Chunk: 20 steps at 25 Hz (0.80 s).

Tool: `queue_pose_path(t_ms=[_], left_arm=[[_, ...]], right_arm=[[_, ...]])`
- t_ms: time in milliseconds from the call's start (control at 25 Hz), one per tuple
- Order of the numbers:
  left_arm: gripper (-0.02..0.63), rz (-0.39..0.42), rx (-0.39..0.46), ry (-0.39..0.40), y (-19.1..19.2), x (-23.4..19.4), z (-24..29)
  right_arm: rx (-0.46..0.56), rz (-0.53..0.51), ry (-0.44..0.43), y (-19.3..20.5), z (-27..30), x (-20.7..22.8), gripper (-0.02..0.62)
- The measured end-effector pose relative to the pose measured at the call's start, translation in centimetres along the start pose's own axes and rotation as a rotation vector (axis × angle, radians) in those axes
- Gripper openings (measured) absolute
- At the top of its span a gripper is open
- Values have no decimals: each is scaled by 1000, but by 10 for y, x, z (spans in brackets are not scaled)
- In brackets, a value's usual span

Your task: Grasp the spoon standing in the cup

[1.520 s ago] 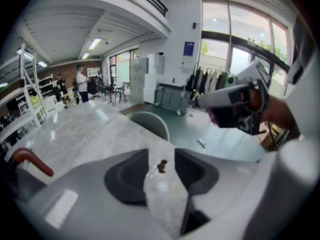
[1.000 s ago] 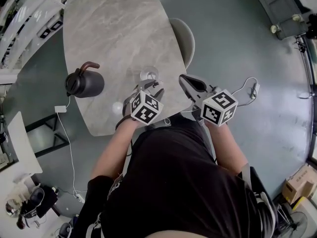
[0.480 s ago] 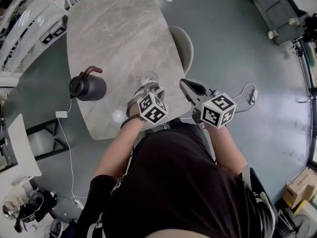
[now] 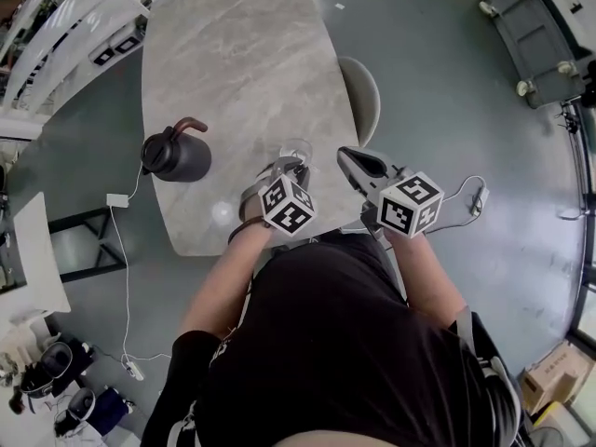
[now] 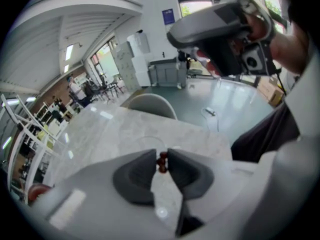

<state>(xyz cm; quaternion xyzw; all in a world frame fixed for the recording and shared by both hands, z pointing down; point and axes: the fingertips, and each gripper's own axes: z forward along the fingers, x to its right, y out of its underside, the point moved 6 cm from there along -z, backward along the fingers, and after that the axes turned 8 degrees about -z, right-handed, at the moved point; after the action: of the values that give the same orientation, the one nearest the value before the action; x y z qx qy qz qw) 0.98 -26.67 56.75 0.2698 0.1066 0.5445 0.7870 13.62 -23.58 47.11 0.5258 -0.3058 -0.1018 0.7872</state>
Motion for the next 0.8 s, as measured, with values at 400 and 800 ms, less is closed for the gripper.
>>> queue_pose_path(t_ms=[400, 800], left_arm=[[58, -261, 111, -34, -14, -31, -42], [57, -442, 340, -86, 8, -83, -151]], right_arm=[[-59, -75, -170, -28, 44, 4, -5], [3, -119, -152, -54, 72, -35, -5]])
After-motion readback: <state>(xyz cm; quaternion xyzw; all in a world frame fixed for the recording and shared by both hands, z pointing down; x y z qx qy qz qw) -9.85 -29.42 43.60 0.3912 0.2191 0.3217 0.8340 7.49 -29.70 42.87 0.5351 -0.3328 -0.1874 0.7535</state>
